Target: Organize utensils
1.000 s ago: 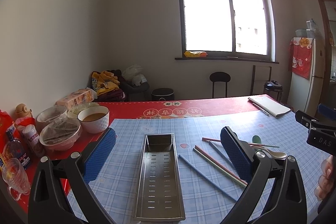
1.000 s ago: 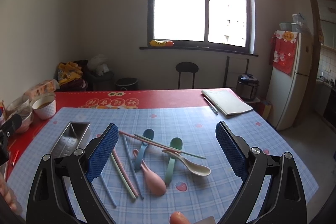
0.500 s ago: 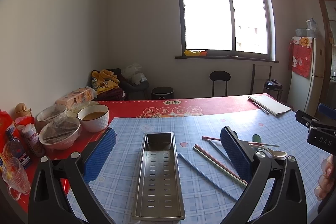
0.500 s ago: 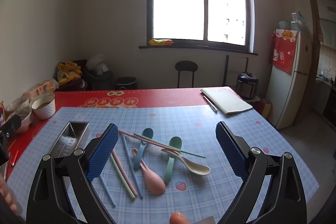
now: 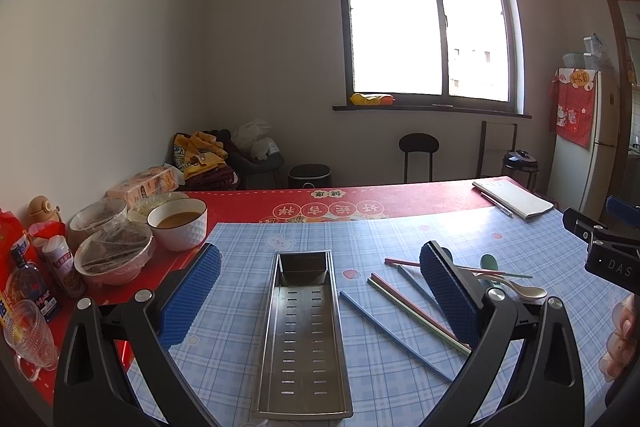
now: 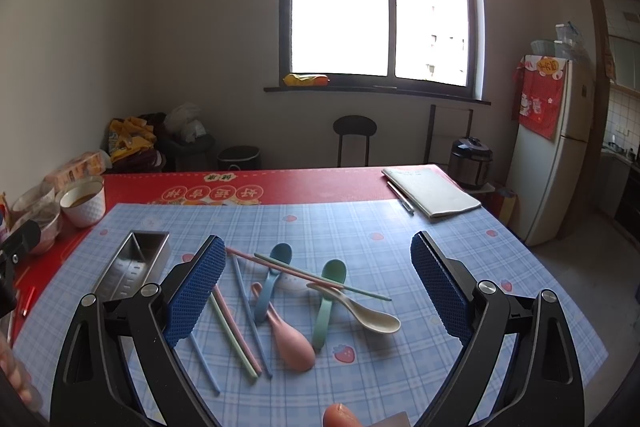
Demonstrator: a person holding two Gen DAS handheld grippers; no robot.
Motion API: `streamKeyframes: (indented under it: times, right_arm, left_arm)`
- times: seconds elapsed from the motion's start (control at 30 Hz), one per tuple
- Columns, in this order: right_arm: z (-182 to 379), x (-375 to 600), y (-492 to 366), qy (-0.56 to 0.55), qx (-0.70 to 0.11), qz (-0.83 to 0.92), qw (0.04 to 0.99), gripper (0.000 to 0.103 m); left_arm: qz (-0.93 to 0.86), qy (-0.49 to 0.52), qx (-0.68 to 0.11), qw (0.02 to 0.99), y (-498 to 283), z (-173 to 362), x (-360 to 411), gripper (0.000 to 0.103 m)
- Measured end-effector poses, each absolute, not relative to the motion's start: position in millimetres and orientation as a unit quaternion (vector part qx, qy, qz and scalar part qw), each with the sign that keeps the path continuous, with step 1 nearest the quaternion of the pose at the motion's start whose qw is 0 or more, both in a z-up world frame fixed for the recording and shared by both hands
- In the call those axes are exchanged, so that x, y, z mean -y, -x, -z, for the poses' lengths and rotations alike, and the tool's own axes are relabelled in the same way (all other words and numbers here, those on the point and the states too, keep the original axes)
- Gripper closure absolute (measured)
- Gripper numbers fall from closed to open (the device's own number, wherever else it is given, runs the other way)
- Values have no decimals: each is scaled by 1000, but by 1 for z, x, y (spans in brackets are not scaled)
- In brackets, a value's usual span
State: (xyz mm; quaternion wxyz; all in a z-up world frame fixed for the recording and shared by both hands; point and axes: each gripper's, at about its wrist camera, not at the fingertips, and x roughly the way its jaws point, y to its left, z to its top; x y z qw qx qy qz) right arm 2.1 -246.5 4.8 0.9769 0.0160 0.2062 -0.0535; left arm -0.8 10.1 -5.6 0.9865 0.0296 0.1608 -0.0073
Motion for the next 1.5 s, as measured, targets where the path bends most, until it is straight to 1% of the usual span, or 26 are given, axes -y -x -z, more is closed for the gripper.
streamKeyframes:
  times: [0.2,0.57,1.03,1.3,1.4,1.5]
  right_arm:
    - [-3,247,-2,-19,-206,50,977,12]
    - [11,254,-9,-49,-211,2,976,12]
    - [50,251,-39,-52,-277,-36,959,12]
    - [84,259,-62,-44,-346,-30,937,12]
    - [94,265,-68,-43,-357,-42,932,12]
    - [100,275,-73,-60,-350,-75,932,12]
  left_arm:
    - [8,-27,-163,986,1,7,-11,5]
    - [9,-14,-201,979,-12,17,-14,5]
    - [5,-8,-248,969,-31,31,-16,5]
    - [4,-17,-285,958,-47,50,-8,5]
    - [5,-24,-299,954,-53,59,-3,5]
    - [17,-15,-320,947,-62,68,-2,5]
